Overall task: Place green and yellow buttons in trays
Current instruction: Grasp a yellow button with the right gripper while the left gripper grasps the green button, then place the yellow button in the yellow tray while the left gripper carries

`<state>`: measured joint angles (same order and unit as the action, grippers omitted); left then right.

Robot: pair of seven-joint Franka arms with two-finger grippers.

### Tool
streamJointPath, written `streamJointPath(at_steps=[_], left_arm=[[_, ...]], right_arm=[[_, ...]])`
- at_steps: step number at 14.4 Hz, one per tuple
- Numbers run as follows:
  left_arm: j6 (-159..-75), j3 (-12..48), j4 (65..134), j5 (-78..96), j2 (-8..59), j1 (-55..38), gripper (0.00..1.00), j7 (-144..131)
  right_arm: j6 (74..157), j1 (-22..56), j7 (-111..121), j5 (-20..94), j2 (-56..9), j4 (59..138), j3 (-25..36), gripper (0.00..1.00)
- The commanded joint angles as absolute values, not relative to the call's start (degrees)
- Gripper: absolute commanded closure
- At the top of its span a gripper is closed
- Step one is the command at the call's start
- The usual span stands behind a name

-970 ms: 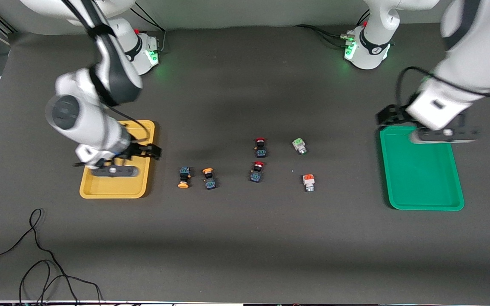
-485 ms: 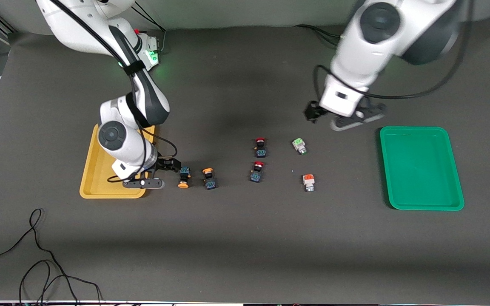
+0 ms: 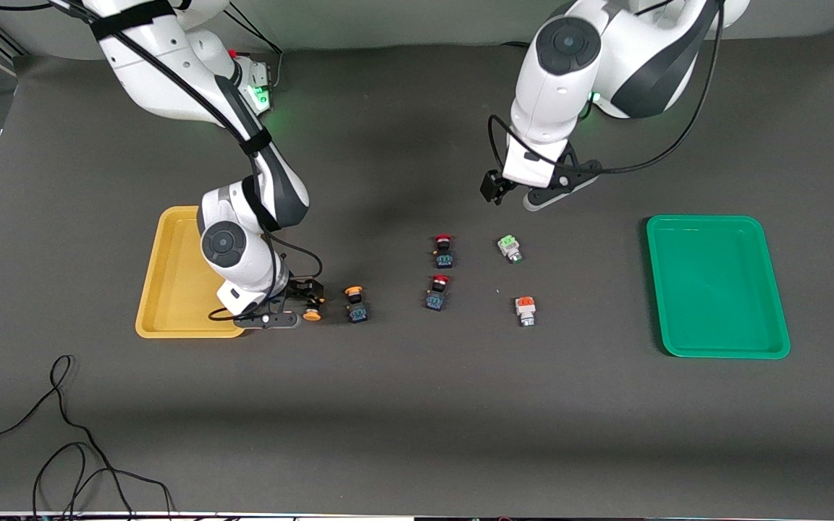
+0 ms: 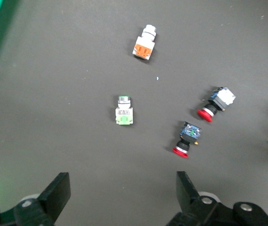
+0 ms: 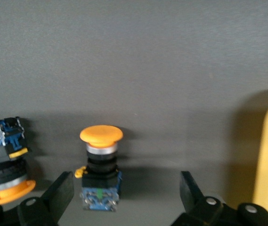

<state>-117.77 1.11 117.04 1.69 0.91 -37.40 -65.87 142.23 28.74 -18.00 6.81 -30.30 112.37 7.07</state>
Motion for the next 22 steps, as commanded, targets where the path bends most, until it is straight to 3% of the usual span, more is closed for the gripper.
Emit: streamJointPath(at_steps=[1,3,4,5,6,7,9,14,17,20,22], left_arm=[[-126.27,1.14,126.97,1.93,-0.97,-38.41,0.0,-67.15],[-128.84,1.41,130.42,1.93,-0.8,-38.85,0.0,-67.15],[-128.85,1.32,130.34,1.93,-0.01,-38.85,0.0,-67.15],[-129.37,1.41,130.25,1.93,1.31,-38.76,0.0,-67.15],[-132.07,1.32,130.25,1.93,3.49,-38.67,0.0,-67.15],[-134.19,1.32,130.25,1.85,6.21,-38.76,0.0,-67.24],[-138.75,1.32,130.25,1.5,10.79,-38.67,0.0,-67.15],[-153.16,1.23,129.9,1.06,22.13,-38.41,0.01,-66.01],[-154.86,0.97,129.81,1.05,23.73,-38.15,0.01,-65.13],[-155.92,0.88,129.73,1.05,24.78,-36.13,0.01,-63.02],[-156.18,0.79,129.73,1.05,24.79,-36.04,0.03,-62.93]], right_arm=[[146.32,31.29,-18.81,9.22,-33.83,111.18,7.65,0.0],[148.7,31.29,-19.85,9.32,-35.15,111.18,7.65,0.02],[149.67,31.38,-19.95,9.32,-35.68,111.18,7.65,0.11],[150.03,31.38,-19.95,9.32,-36.03,111.09,7.65,0.41],[150.03,31.29,-20.04,9.32,-35.86,111.09,7.65,0.93],[149.68,31.29,-20.13,9.4,-35.34,110.92,7.65,1.0],[146.1,30.77,-21.09,9.4,-33.06,110.22,8.17,1.0],[128.19,30.41,-17.69,9.23,-23.49,108.72,13.52,1.0],[120.87,30.41,-6.19,9.23,-19.87,109.16,19.49,1.0],[121.89,30.32,1.3,9.32,-20.3,112.31,23.02,1.0],[129.07,29.8,4.38,9.4,-20.3,117.83,23.9,1.0]])
